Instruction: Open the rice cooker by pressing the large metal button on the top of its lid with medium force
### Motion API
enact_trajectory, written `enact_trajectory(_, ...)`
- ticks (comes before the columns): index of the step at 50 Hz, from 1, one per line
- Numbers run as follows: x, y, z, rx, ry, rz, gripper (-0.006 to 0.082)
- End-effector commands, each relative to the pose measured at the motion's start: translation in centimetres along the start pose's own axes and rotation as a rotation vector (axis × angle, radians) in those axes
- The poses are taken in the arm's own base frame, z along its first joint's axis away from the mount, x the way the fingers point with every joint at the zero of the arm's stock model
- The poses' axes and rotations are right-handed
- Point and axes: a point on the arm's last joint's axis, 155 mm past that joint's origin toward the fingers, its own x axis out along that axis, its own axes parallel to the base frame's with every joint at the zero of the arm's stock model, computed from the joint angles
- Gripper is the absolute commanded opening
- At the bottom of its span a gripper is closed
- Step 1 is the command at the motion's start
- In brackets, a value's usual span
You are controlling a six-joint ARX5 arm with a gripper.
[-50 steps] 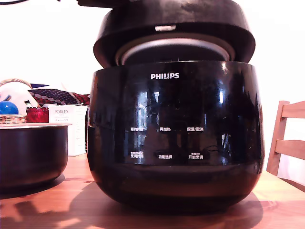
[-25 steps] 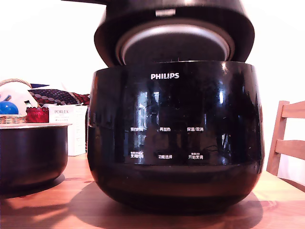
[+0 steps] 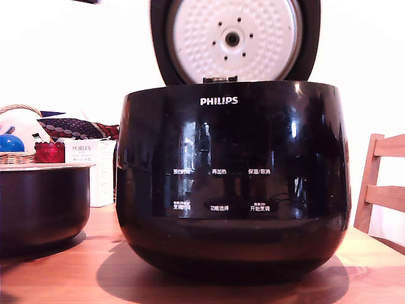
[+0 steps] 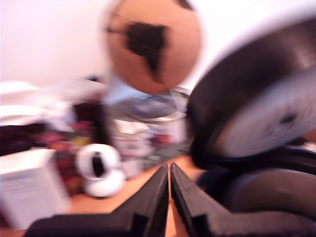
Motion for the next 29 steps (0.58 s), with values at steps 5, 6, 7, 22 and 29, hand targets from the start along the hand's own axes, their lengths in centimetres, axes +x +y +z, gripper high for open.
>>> enact_trajectory(5, -0.3, 2.0, -1.8, 0.007, 0.047, 0.056, -0.0024)
enact_trajectory(6, -0.4, 2.3, -1.8, 0.006, 0.049, 0.064, -0.0024)
enact_trajectory(7, -0.5, 2.6, -1.8, 0.005, 0.051, 0.071, -0.0024)
enact_trajectory(22, -1.3, 6.6, -1.8, -0.011, 0.053, 0.190, -0.0024)
enact_trajectory(29, -1.4, 7.5, -1.8, -0.014, 0.052, 0.217, -0.0024)
